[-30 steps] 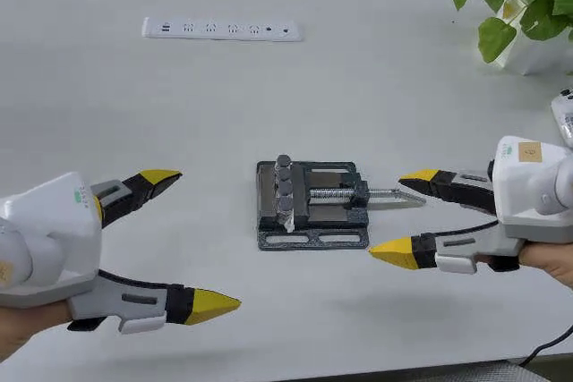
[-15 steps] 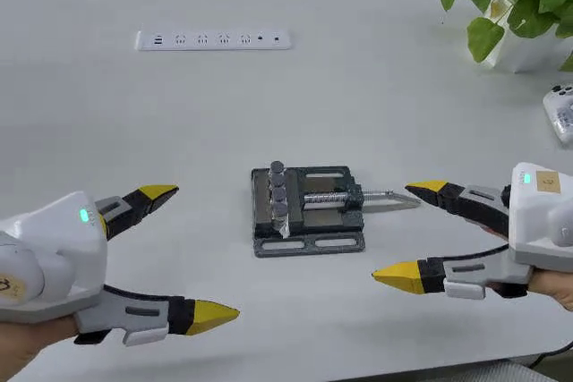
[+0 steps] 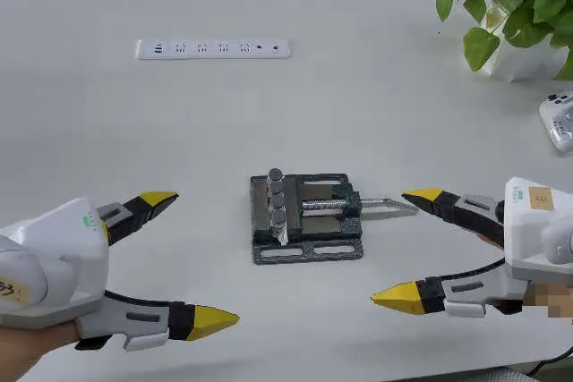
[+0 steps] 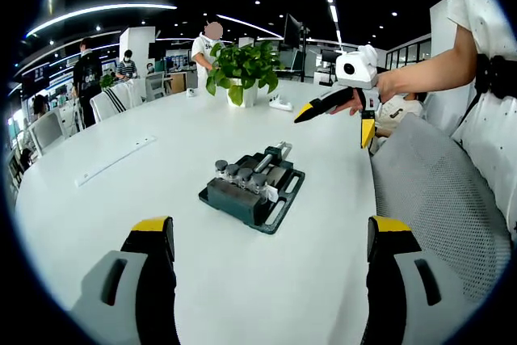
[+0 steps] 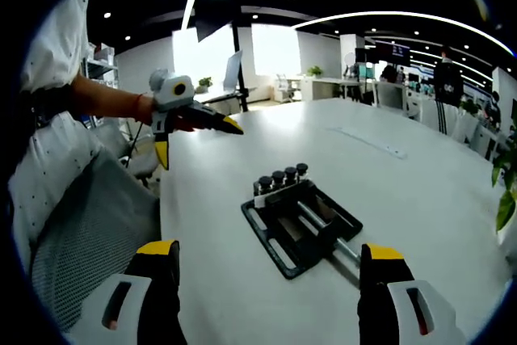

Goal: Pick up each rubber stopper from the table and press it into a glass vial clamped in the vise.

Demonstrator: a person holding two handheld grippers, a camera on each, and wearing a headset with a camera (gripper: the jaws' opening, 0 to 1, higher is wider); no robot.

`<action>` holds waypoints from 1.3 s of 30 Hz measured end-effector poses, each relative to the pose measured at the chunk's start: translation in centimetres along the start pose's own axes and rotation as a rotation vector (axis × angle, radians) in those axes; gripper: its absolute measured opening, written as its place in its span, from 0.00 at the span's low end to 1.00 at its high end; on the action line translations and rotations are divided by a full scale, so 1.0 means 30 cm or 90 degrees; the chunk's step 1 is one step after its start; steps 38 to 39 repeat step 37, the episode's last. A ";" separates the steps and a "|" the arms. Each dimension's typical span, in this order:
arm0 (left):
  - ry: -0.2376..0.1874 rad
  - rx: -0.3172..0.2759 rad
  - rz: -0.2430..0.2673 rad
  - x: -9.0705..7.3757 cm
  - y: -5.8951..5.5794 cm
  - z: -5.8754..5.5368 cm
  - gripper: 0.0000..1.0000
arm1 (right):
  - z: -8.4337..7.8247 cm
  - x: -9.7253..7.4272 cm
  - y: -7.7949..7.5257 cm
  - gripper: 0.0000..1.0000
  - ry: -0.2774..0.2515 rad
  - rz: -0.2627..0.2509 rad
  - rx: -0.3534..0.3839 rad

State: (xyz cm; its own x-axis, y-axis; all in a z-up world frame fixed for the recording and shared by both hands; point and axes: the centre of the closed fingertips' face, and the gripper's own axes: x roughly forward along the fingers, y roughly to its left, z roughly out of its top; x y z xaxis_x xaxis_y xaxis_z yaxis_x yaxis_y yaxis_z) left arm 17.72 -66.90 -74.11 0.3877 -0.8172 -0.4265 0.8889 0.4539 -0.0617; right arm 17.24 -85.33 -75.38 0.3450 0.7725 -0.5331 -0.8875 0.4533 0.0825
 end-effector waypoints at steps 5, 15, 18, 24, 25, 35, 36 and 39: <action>-0.001 0.001 -0.001 0.004 -0.003 -0.001 0.99 | 0.009 -0.001 0.000 0.91 -0.003 -0.004 0.003; 0.002 -0.004 -0.003 0.004 -0.009 -0.009 0.99 | 0.007 -0.005 0.003 0.89 -0.001 -0.003 0.003; 0.001 -0.005 -0.004 0.004 -0.011 -0.007 0.99 | 0.010 -0.004 0.007 0.89 -0.001 -0.003 0.002; 0.002 -0.004 -0.005 0.005 -0.016 -0.006 0.99 | 0.016 -0.005 0.009 0.89 -0.004 -0.004 0.003; 0.001 -0.004 -0.005 0.005 -0.016 -0.005 0.99 | 0.016 -0.005 0.009 0.89 -0.003 -0.004 0.003; 0.004 -0.004 -0.008 0.006 -0.024 -0.008 0.99 | 0.008 -0.011 0.009 0.88 -0.002 -0.004 0.005; 0.004 -0.003 -0.008 0.006 -0.024 -0.008 0.99 | 0.006 -0.012 0.008 0.88 -0.001 -0.005 0.006; 0.004 -0.003 -0.008 0.005 -0.025 -0.008 0.99 | 0.008 -0.012 0.010 0.88 -0.001 -0.005 0.006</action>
